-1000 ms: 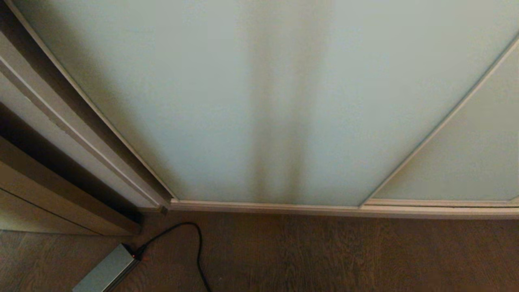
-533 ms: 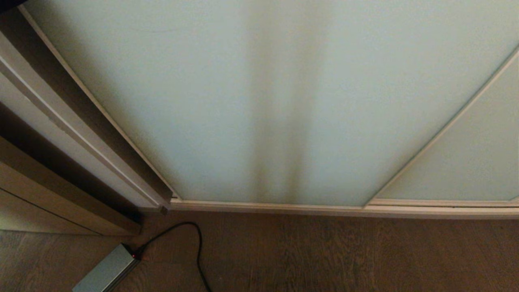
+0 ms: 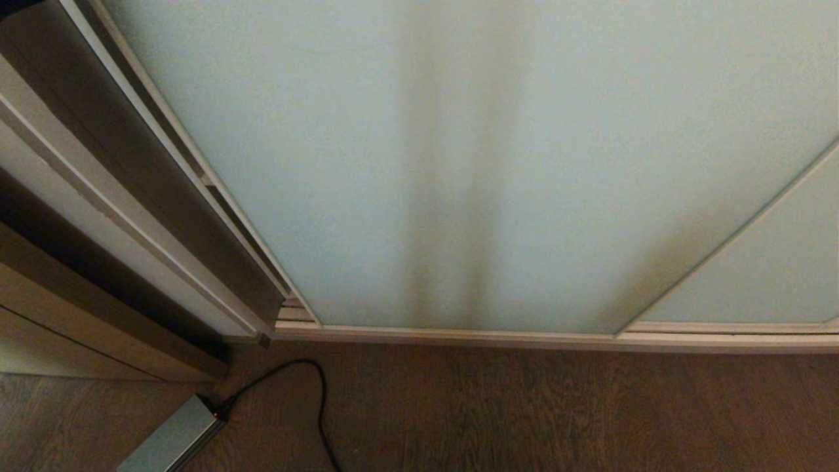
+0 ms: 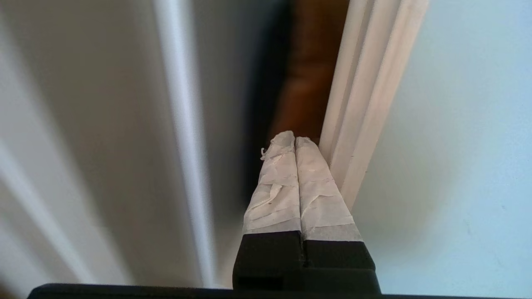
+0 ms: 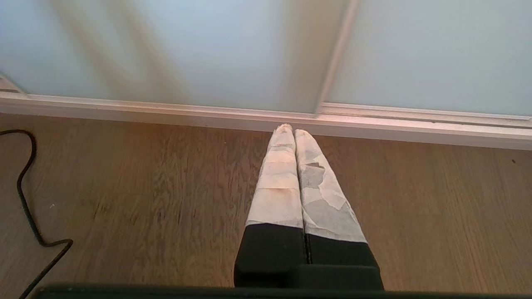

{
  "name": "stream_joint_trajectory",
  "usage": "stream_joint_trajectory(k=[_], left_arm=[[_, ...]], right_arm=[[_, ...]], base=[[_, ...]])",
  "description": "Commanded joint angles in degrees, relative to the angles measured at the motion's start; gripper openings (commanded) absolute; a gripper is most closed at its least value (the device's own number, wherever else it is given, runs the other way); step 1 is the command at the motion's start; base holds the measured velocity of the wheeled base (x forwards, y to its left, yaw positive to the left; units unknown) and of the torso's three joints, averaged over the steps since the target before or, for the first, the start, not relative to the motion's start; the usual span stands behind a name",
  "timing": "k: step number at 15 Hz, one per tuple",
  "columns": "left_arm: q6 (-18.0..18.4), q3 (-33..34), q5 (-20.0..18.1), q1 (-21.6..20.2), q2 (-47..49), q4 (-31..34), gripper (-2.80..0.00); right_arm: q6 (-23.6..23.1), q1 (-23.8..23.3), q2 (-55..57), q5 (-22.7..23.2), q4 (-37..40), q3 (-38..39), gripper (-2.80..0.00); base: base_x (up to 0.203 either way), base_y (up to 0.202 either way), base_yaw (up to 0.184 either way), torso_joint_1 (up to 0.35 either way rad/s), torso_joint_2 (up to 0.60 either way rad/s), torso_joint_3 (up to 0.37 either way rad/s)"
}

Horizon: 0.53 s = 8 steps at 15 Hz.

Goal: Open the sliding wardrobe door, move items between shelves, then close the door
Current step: Open the door

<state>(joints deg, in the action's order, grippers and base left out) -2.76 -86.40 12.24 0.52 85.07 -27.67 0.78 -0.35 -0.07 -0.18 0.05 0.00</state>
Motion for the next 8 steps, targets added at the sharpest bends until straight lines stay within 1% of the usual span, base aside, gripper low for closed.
stream_joint_trajectory(k=[1, 6, 8], left_arm=[[-0.03, 1.62, 0.36, 3.30, -1.62, -0.08, -2.80], [-0.06, 6.81, 0.35, 13.58, -2.45, -0.59, -2.80], [0.05, 6.83, 0.32, 15.56, -1.61, -0.67, -2.80]], right_arm=[[0.01, 0.00, -0.01, 0.01, 0.04, 0.06, -2.80], [0.01, 0.00, -0.01, 0.01, 0.00, 0.01, -2.80], [0.01, 0.00, -0.01, 0.01, 0.04, 0.09, -2.80]], base=[[0.000, 0.000, 0.000, 0.000, 0.00, 0.000], [0.000, 0.000, 0.000, 0.000, 0.00, 0.000], [0.000, 0.000, 0.000, 0.000, 0.00, 0.000]])
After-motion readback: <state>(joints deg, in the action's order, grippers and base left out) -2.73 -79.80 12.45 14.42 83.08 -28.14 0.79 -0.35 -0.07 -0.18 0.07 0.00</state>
